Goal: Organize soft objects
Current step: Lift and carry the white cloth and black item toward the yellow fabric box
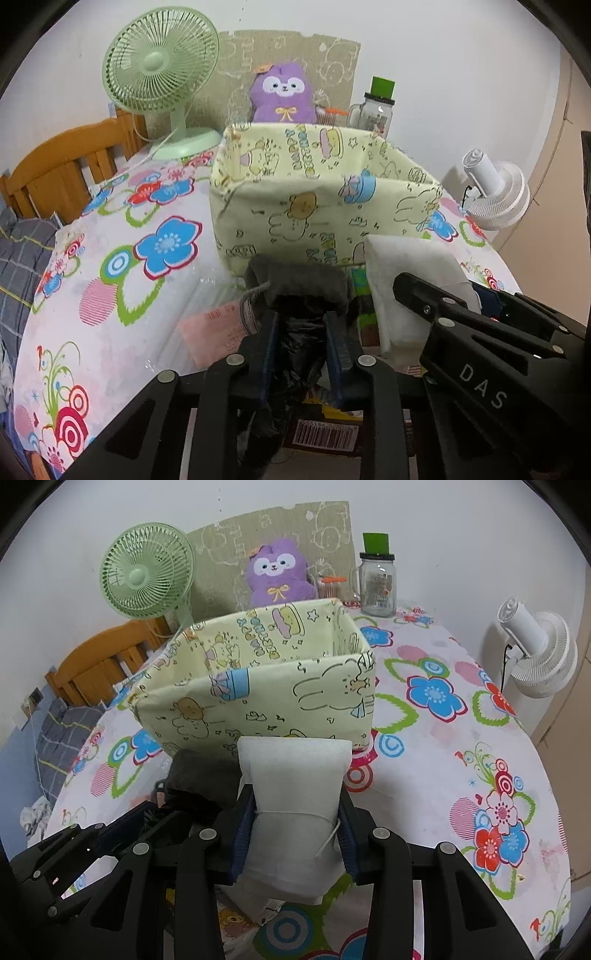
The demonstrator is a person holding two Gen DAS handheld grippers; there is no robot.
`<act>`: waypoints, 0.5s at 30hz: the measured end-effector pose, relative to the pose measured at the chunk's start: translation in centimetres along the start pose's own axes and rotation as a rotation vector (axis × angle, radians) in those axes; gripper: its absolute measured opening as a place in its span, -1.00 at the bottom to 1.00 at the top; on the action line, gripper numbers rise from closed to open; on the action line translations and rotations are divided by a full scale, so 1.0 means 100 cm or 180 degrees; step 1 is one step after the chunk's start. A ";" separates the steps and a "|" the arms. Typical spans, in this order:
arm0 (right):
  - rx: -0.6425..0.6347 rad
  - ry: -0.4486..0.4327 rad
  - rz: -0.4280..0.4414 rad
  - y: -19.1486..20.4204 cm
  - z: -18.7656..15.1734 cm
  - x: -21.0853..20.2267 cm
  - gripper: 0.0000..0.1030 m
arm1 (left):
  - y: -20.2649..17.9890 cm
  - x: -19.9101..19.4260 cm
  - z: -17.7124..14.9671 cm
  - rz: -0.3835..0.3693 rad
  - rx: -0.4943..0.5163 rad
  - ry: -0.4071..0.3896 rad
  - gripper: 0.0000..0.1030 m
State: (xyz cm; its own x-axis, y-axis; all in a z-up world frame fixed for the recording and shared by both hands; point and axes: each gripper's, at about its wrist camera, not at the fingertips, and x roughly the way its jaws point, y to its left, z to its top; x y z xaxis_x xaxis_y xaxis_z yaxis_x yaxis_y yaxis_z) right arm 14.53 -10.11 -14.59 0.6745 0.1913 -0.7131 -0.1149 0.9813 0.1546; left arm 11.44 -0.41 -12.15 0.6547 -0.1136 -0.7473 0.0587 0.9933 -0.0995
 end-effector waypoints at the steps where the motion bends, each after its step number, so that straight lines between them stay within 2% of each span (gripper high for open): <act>1: 0.0004 -0.0013 0.0000 0.000 0.000 -0.002 -0.15 | 0.000 -0.002 0.001 0.0014 0.0003 -0.0030 -0.58; 15: -0.0003 -0.0241 0.0047 0.006 0.014 -0.031 -0.15 | -0.004 -0.026 0.014 -0.0031 0.0069 -0.0253 -0.63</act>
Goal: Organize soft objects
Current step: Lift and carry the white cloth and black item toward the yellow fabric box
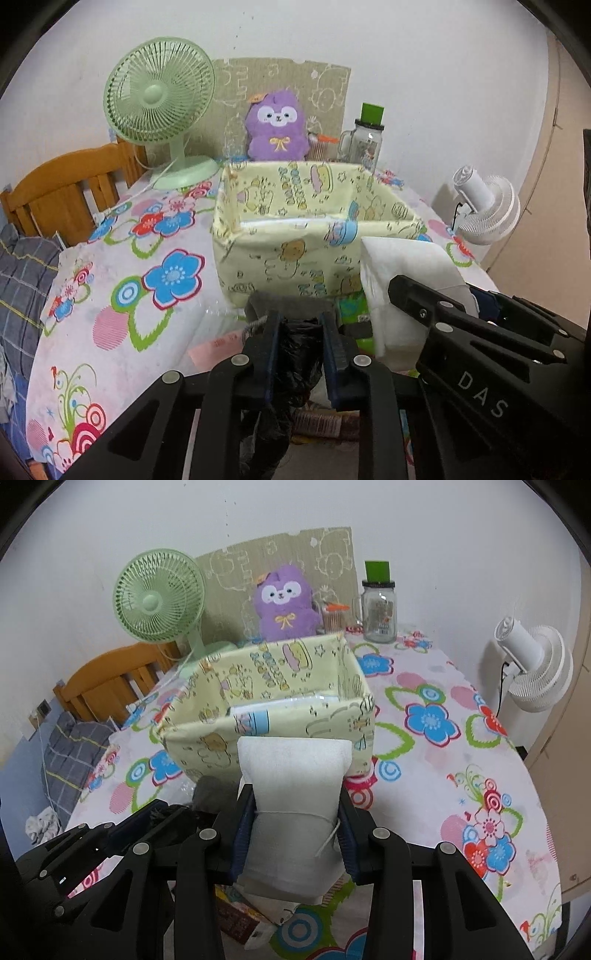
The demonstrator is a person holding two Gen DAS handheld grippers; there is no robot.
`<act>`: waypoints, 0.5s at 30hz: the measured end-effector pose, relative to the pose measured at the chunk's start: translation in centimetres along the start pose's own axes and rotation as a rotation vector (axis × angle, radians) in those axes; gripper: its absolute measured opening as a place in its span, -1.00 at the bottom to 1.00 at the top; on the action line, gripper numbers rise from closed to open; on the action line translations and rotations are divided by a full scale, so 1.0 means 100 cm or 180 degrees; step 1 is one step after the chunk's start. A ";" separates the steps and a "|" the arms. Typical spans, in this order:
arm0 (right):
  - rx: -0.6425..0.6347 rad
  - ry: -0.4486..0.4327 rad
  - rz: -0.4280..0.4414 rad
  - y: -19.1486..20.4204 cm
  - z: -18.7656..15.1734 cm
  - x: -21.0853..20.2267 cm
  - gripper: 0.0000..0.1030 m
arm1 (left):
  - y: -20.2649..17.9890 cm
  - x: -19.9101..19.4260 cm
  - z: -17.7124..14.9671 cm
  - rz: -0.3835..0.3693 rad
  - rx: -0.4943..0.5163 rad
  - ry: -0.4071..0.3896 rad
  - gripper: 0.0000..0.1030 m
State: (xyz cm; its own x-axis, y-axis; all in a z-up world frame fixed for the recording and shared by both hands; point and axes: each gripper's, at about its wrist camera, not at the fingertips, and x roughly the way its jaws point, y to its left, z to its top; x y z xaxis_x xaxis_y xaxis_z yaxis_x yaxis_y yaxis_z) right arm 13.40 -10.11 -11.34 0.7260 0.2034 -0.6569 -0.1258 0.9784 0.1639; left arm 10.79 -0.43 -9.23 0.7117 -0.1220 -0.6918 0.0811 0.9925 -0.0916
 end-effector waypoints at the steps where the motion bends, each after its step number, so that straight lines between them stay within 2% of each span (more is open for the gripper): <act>1: -0.0003 -0.0017 -0.0003 0.000 0.001 -0.002 -0.15 | -0.001 -0.002 0.002 -0.0003 0.0003 -0.0022 -0.63; 15: -0.0062 -0.0241 -0.0066 -0.006 0.019 -0.039 -0.15 | -0.020 -0.031 0.019 -0.0054 0.0095 -0.0240 -0.63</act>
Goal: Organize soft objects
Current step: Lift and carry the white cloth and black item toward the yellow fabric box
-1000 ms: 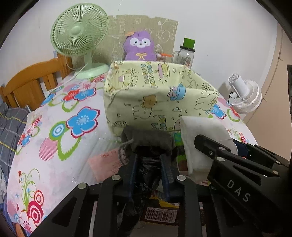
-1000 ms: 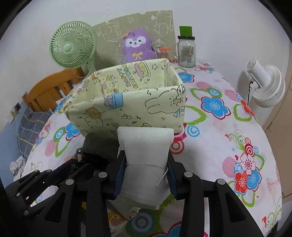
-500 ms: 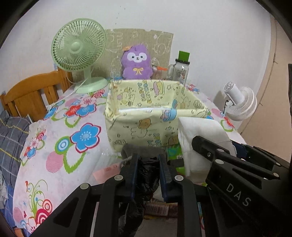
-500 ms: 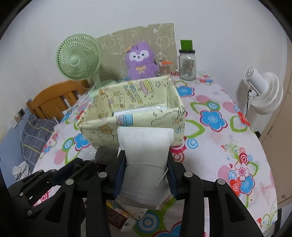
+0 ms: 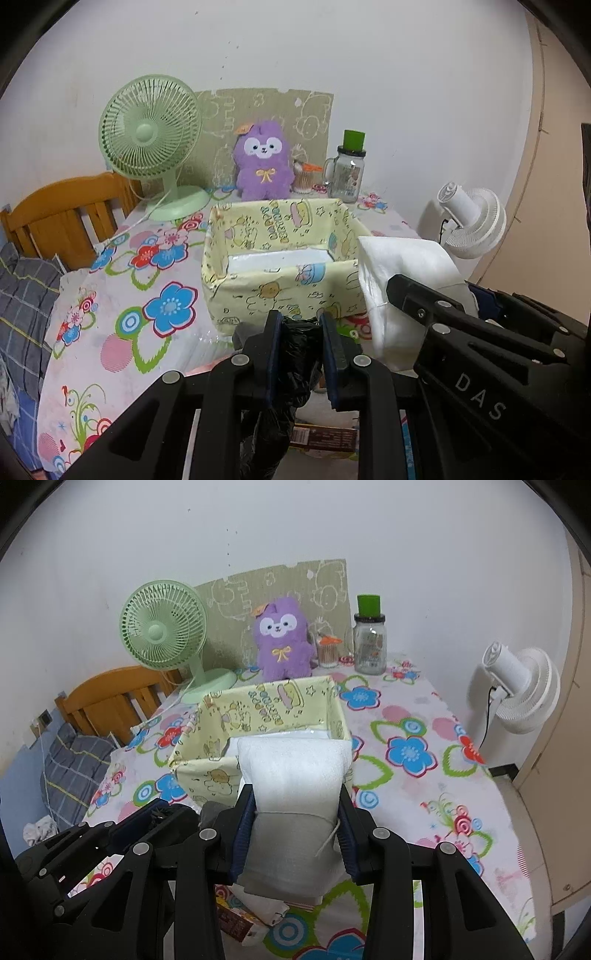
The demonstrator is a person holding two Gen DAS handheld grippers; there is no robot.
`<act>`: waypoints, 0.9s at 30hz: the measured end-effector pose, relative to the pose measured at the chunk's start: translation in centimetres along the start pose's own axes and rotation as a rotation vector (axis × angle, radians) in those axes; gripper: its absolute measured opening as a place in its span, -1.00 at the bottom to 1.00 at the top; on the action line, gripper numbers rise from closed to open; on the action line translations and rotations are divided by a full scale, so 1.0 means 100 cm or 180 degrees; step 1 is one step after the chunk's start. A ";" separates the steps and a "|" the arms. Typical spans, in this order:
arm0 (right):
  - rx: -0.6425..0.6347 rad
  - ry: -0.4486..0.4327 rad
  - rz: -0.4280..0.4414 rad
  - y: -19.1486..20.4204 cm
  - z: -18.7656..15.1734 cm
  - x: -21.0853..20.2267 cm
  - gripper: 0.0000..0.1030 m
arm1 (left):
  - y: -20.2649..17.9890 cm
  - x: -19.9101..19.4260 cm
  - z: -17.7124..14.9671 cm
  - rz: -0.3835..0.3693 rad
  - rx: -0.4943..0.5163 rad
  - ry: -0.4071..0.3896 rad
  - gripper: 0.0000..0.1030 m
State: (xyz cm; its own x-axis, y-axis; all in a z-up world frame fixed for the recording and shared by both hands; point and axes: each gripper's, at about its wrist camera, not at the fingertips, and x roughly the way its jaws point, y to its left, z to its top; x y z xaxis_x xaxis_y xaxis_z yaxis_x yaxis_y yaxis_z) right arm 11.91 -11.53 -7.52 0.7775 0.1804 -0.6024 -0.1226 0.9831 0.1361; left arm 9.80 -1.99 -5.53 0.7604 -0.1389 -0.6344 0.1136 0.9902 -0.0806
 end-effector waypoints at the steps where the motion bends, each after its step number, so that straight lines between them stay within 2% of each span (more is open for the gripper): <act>1: -0.0019 -0.0018 -0.0007 0.000 0.001 -0.003 -0.15 | -0.002 -0.003 0.001 0.0002 0.0009 -0.0020 -0.63; 14: -0.0049 -0.0199 0.0047 -0.003 0.007 -0.036 -0.15 | -0.017 -0.032 0.010 0.0097 0.0106 -0.0189 -0.63; 27: -0.0044 -0.0284 0.0035 -0.006 0.011 -0.056 -0.15 | -0.023 -0.046 0.015 0.0065 0.0139 -0.0253 -0.63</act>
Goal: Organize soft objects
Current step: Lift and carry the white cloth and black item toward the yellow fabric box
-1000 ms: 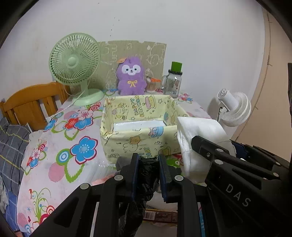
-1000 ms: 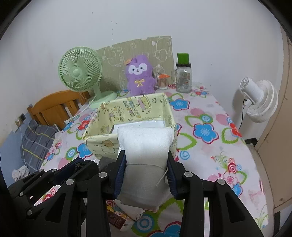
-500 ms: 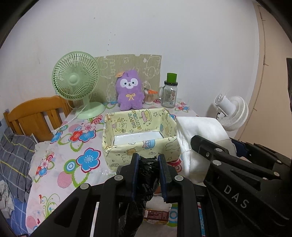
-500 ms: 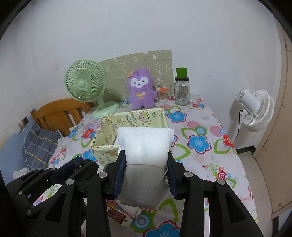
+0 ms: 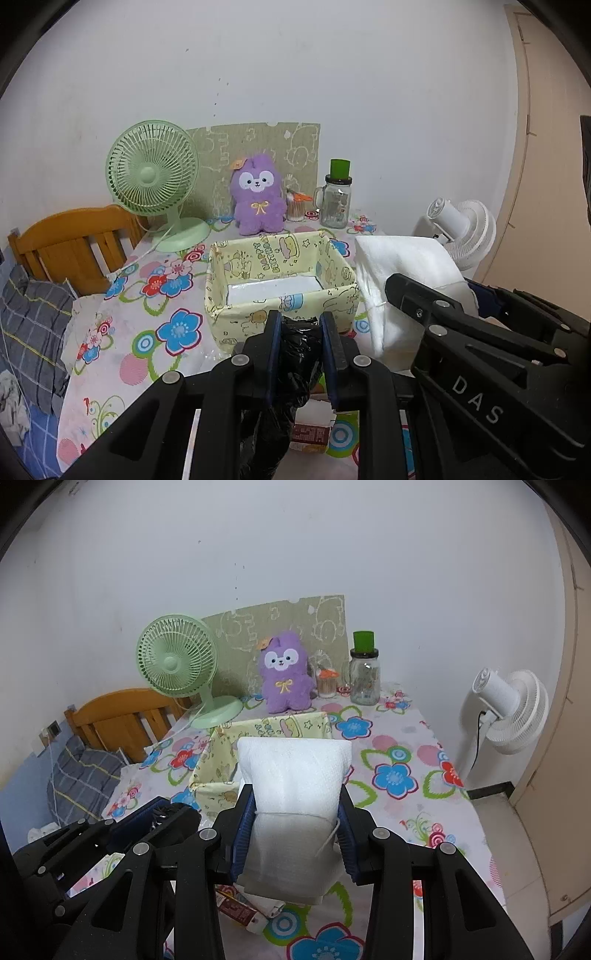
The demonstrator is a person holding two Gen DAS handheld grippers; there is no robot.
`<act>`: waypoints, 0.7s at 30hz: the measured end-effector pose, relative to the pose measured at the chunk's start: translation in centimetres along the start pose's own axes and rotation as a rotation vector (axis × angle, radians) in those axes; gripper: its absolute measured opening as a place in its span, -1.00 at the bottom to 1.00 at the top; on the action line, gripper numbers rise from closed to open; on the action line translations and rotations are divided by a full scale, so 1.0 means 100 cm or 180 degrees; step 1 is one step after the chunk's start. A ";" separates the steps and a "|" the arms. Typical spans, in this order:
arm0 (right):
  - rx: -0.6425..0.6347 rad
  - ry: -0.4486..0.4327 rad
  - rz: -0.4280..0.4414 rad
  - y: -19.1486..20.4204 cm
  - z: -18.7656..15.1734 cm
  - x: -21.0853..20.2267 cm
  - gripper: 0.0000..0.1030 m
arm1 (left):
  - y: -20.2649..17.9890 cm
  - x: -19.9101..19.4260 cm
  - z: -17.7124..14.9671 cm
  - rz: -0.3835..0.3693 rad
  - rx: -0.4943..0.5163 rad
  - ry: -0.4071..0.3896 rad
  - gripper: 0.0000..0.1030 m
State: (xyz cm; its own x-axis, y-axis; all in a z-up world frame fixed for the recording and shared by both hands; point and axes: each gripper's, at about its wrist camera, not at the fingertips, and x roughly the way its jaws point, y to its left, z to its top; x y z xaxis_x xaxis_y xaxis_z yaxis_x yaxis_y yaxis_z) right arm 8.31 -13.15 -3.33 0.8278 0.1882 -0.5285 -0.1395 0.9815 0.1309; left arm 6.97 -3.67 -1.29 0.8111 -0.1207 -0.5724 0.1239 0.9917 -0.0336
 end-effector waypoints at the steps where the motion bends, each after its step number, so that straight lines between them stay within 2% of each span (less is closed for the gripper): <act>1: -0.0007 -0.0007 -0.0006 0.000 0.001 -0.001 -0.15 | 0.000 -0.001 0.001 -0.0004 0.0001 -0.0008 -0.63; 21: -0.0099 -0.0049 -0.0079 0.005 0.023 0.017 -0.15 | 0.008 0.017 0.022 0.0020 0.0026 -0.0041 -0.63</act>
State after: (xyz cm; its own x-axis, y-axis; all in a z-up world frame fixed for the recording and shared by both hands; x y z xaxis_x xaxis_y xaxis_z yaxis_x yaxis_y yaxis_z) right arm 10.94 -12.45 -2.21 0.8394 0.1635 -0.5184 -0.1355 0.9865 0.0917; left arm 9.70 -3.14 -0.47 0.8192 -0.1151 -0.5619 0.1234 0.9921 -0.0232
